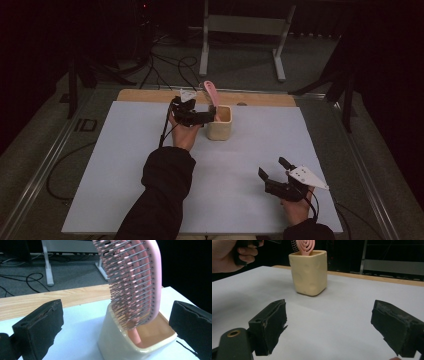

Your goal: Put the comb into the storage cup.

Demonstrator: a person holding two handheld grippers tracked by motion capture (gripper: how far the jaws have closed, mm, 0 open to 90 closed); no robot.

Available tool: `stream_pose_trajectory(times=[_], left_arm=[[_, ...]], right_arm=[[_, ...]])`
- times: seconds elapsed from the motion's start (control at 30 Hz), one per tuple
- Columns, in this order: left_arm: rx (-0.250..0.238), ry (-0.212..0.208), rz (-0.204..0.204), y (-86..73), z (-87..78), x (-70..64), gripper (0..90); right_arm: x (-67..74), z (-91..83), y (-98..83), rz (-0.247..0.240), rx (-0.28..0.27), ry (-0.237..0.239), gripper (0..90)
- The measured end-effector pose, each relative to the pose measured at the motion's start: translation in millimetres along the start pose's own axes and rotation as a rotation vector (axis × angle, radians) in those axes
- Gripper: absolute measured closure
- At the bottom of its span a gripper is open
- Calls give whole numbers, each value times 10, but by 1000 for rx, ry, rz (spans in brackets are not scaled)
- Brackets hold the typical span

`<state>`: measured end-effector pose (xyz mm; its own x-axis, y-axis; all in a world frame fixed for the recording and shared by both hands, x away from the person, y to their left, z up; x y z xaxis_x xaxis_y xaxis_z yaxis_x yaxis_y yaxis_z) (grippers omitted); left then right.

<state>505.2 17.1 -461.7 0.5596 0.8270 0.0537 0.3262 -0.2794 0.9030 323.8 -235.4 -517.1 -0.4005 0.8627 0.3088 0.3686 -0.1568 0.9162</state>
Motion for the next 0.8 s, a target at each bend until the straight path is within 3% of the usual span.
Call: stream_pose_trajectory(times=[0.23,0.53,0.63,0.8], left_arm=[[0,7,-3,-52,-96,85,3],[2,5,57,-101,-322,178,3],[-2,3,59,-108,-384,197,3],[-20,2,56,-207,-608,278,3]], right_arm=[[6,1,-2,-1,2,2,128],[17,7,-7,-2,2,1,128],[18,8,-7,-3,2,1,128],[22,11,-11,-2,4,2,128]])
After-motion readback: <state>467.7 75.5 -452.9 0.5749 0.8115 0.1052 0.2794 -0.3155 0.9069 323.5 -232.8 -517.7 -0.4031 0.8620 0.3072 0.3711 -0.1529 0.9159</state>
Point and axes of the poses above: each handheld gripper's, and its own axes: z roughly forward along the jaws, y roughly out of its top, x roughly to its left, the point moved 8 cm from there along z, roughly forward along the jaws, and after that the axes turned 15 degrees about z, right-handed, at the moved point
